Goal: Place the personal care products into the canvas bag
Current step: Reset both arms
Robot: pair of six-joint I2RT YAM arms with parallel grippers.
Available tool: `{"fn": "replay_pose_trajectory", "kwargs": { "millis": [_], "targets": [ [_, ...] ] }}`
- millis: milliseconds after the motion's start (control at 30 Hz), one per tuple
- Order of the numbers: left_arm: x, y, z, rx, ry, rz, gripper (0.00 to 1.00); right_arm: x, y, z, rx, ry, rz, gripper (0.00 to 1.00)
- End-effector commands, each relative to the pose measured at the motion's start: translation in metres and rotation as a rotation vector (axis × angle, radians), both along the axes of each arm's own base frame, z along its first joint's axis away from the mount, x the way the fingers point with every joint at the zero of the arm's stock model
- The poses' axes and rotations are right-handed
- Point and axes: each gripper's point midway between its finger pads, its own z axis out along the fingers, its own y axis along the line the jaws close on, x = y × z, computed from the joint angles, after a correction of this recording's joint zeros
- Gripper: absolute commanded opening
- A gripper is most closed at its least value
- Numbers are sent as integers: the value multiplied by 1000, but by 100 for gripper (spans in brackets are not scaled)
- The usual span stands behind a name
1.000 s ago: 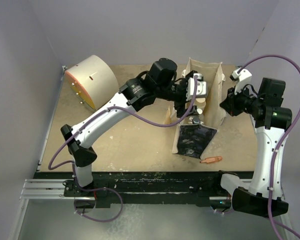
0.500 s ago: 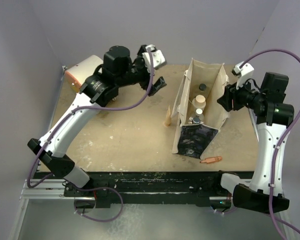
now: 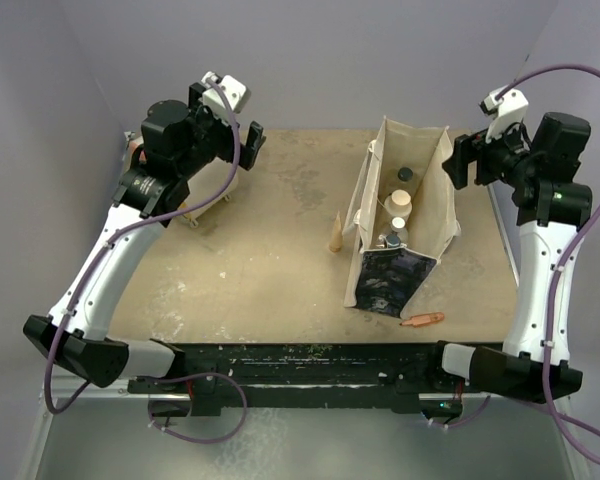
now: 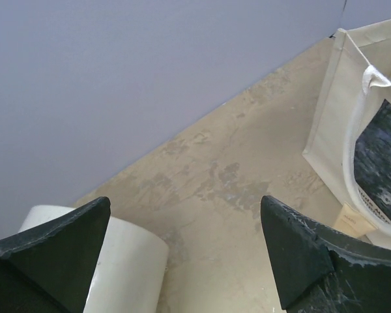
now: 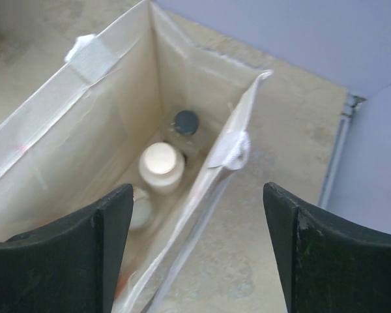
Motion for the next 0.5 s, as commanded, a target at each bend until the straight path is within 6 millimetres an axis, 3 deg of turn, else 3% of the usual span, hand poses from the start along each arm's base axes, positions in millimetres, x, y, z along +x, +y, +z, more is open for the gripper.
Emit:
{"fn": "replay_pose_trajectory", "kwargs": {
  "millis": [0,233,467],
  "targets": [
    [-5,21,32,-48,-122,79,99,22,-31,45,-67,-190,-165,85],
    [-11,58,22,-62,-152,190,99,39,-43,48,-49,-260,-236,99],
    [-29,81,5,-40,-113,225,99,29,-44,46,-56,-256,-248,100]
  ]
}}
